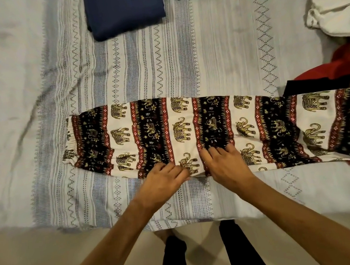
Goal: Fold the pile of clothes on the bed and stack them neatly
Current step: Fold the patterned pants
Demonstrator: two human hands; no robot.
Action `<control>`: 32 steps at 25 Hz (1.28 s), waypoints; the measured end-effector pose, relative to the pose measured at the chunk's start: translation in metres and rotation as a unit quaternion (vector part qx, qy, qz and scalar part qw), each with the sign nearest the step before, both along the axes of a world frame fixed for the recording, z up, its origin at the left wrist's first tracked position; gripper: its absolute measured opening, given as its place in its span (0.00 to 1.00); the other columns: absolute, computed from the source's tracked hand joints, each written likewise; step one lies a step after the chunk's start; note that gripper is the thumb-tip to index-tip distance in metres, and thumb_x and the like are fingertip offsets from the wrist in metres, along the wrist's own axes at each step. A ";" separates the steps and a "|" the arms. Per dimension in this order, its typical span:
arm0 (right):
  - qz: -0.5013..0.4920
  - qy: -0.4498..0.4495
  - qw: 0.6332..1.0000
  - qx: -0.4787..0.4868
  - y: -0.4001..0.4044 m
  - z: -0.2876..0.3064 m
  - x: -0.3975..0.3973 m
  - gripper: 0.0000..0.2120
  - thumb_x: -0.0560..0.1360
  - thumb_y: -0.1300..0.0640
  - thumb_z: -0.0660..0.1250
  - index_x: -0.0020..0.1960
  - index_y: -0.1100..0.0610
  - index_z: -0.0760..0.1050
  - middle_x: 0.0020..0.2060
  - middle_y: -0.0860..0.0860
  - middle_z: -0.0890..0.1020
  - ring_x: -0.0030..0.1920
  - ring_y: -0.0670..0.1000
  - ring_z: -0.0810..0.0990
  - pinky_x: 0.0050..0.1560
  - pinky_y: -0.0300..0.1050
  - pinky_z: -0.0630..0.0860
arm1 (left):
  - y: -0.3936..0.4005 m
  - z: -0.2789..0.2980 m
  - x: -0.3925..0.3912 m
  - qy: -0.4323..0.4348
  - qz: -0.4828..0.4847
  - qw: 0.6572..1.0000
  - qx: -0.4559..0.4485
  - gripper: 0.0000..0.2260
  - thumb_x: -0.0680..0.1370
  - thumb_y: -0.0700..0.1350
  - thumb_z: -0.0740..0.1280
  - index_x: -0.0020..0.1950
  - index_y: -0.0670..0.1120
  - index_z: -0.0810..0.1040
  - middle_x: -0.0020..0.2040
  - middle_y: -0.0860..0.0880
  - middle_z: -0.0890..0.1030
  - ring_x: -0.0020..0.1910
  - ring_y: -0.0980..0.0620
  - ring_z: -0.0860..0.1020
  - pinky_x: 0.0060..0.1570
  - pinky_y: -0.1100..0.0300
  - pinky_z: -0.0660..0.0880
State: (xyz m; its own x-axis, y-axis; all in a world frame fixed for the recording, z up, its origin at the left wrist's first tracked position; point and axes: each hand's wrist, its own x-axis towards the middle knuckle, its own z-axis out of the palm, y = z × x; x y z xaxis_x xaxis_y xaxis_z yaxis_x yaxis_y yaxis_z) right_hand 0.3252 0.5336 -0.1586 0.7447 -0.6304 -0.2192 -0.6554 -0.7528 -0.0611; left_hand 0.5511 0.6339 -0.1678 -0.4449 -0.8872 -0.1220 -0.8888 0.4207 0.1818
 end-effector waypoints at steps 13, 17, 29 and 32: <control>0.177 -0.018 0.984 -0.028 -0.006 -0.010 -0.051 0.23 0.70 0.67 0.68 0.63 0.54 0.73 0.59 0.62 0.77 0.46 0.60 0.79 0.43 0.56 0.81 | 0.012 0.003 0.108 -0.040 -0.048 0.994 0.084 0.36 0.64 0.41 0.85 0.66 0.50 0.70 0.62 0.44 0.79 0.55 0.49 0.80 0.48 0.56 0.82; 0.135 -0.021 0.991 -0.004 -0.001 -0.004 -0.039 0.16 0.76 0.53 0.66 0.62 0.57 0.74 0.57 0.58 0.77 0.48 0.58 0.78 0.45 0.56 0.79 | 0.002 0.006 0.099 0.002 -0.005 0.996 0.088 0.22 0.78 0.44 0.74 0.71 0.45 0.76 0.64 0.45 0.80 0.61 0.47 0.79 0.60 0.53 0.79; 0.195 -0.039 0.978 -0.065 -0.002 -0.011 -0.045 0.06 0.80 0.54 0.67 0.52 0.56 0.74 0.45 0.55 0.78 0.43 0.57 0.77 0.48 0.56 0.76 | -0.003 0.004 0.096 -0.045 -0.061 0.995 0.063 0.35 0.78 0.38 0.71 0.79 0.54 0.58 0.71 0.45 0.74 0.64 0.45 0.75 0.65 0.44 0.76; 0.215 -0.031 0.973 -0.079 0.003 -0.013 -0.054 0.08 0.78 0.57 0.69 0.54 0.57 0.74 0.47 0.56 0.79 0.44 0.58 0.77 0.50 0.56 0.76 | -0.003 0.004 0.085 -0.071 -0.072 0.993 0.066 0.36 0.79 0.41 0.71 0.81 0.56 0.57 0.75 0.45 0.70 0.69 0.44 0.73 0.69 0.41 0.72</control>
State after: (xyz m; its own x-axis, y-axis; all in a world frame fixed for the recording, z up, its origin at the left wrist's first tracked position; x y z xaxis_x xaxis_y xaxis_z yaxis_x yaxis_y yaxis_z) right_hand 0.2709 0.5366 -0.1715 0.9557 -0.2798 -0.0915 -0.2762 -0.9598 0.0494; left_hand 0.6359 0.6307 -0.1639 -0.5355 -0.7881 -0.3034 -0.8420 0.5259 0.1201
